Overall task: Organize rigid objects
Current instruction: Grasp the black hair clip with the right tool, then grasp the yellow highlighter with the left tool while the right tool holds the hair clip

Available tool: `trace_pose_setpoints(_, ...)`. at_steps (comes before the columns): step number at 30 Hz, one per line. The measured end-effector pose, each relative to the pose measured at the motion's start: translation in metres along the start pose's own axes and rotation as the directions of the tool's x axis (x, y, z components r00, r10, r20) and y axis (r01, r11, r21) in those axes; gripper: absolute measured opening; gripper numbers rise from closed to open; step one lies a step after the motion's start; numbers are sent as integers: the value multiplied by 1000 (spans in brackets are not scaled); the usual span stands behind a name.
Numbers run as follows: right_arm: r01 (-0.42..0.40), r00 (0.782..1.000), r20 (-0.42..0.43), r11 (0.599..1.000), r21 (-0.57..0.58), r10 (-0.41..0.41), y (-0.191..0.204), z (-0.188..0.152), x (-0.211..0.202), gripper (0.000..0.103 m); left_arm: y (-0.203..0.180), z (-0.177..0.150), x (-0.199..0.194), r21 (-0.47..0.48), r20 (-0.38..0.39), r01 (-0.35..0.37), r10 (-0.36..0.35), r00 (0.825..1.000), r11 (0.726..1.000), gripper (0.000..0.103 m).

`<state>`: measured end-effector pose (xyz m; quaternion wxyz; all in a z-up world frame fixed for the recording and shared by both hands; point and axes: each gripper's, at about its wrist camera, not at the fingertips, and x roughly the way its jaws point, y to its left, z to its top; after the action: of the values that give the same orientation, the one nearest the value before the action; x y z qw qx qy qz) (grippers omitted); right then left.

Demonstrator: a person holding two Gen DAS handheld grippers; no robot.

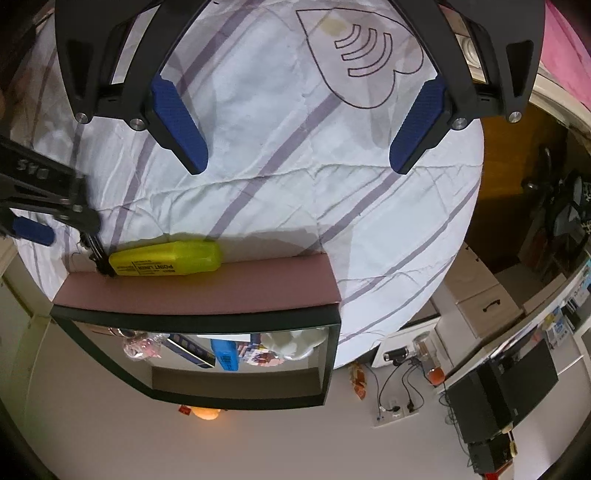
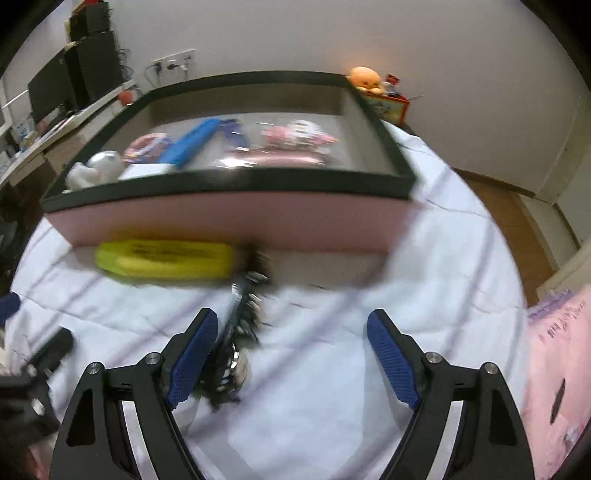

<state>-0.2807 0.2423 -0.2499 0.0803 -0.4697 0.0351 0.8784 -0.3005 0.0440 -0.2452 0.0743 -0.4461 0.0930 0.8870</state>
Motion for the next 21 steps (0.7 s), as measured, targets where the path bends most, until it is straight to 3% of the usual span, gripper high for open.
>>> trace_pose_setpoints(4,2,1000,17,1000,16,-3,-24,-5,-8,84,-9,3,-3,-1,5,21,-21,1000,1000,100)
trace_pose_setpoints(6,-65,997,34,998,16,65,-29,-4,-10,84,-15,5,-4,8,8,20,-20,1000,1000,100)
trace_pose_setpoints(10,-111,993,34,990,-82,114,-18,3,-9,82,-30,9,-3,34,3,38,-38,999,999,100)
trace_pose_setpoints(12,-104,994,16,986,-132,107,-11,3,-3,58,-33,11,-3,37,-1,49,-49,999,998,101)
trace_pose_setpoints(13,-91,995,23,985,-149,95,-10,2,-4,55,-34,11,-3,37,-5,54,-54,999,998,101)
trace_pose_setpoints(17,-129,991,24,980,-151,134,-24,2,-7,23,-40,16,2,19,-14,49,-49,999,999,101)
trace_pose_setpoints(21,-150,988,26,980,-129,155,-44,-2,-13,20,-50,22,6,-9,-22,72,-72,997,997,101)
